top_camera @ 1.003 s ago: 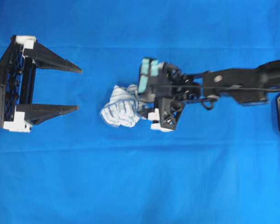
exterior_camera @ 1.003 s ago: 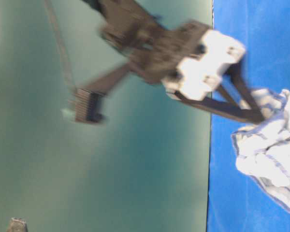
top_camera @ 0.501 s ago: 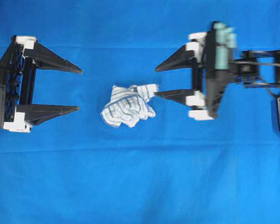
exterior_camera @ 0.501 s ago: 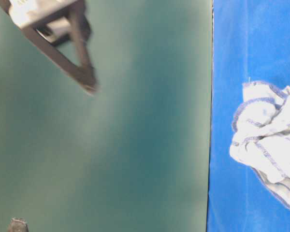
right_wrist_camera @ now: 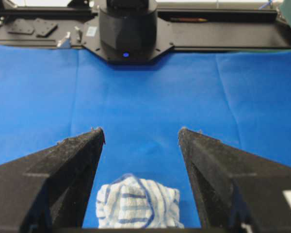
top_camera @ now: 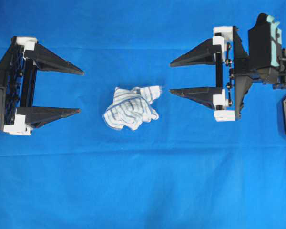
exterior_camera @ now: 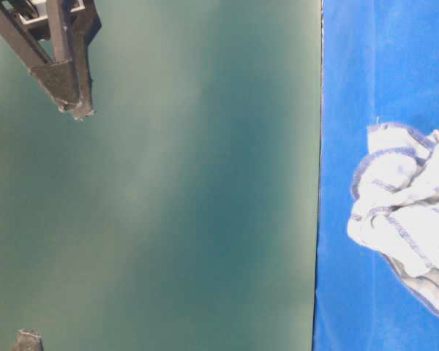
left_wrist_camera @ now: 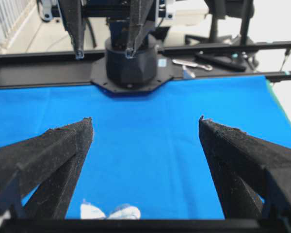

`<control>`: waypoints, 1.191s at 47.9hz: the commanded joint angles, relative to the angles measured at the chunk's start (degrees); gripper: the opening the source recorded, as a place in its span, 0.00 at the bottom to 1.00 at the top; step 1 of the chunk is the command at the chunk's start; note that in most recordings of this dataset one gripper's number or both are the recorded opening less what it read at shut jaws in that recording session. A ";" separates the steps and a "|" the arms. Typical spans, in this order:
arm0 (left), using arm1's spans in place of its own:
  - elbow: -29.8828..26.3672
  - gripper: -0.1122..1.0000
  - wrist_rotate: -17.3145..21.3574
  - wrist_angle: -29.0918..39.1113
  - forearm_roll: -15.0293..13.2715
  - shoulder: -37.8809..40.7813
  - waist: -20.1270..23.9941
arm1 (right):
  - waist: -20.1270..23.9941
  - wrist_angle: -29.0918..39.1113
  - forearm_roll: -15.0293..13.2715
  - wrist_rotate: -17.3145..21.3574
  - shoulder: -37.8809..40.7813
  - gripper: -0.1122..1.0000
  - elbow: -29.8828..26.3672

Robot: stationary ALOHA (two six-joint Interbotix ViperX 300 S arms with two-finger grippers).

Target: Hand over the towel.

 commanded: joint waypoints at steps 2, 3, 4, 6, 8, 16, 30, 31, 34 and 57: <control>0.00 0.91 0.00 0.53 0.09 -1.85 -0.26 | 0.00 0.26 -0.09 -0.09 -1.76 0.71 -0.26; 0.18 0.91 0.00 0.88 0.09 -2.37 -0.26 | 0.00 0.62 -0.09 -0.09 -2.55 0.71 0.09; 0.26 0.91 0.00 1.23 0.09 -3.16 -0.26 | 0.00 0.79 0.00 -0.09 -3.16 0.71 0.35; 0.70 0.91 -0.09 2.64 0.09 -5.01 -0.26 | 0.00 1.32 -0.09 -0.09 -4.48 0.71 1.05; 1.05 0.91 -0.09 4.13 0.09 -6.86 -0.26 | 0.00 2.02 0.00 0.00 -6.15 0.71 1.67; 3.69 0.91 0.00 10.37 0.09 -14.50 -0.26 | 0.00 4.39 0.00 0.00 -14.15 0.71 6.15; 13.54 0.91 0.00 13.45 0.09 -28.48 2.46 | 0.00 4.31 0.09 0.09 -29.71 0.71 19.69; 14.33 0.91 -0.09 13.45 0.09 -29.36 2.72 | 0.00 4.31 0.09 0.00 -30.59 0.71 20.65; 17.05 0.90 -0.18 13.71 0.09 -32.08 3.34 | 0.00 4.31 0.09 0.00 -33.05 0.71 23.38; 25.93 0.90 0.09 11.43 0.09 -36.83 4.22 | 0.00 -0.44 0.62 0.26 -37.27 0.71 32.87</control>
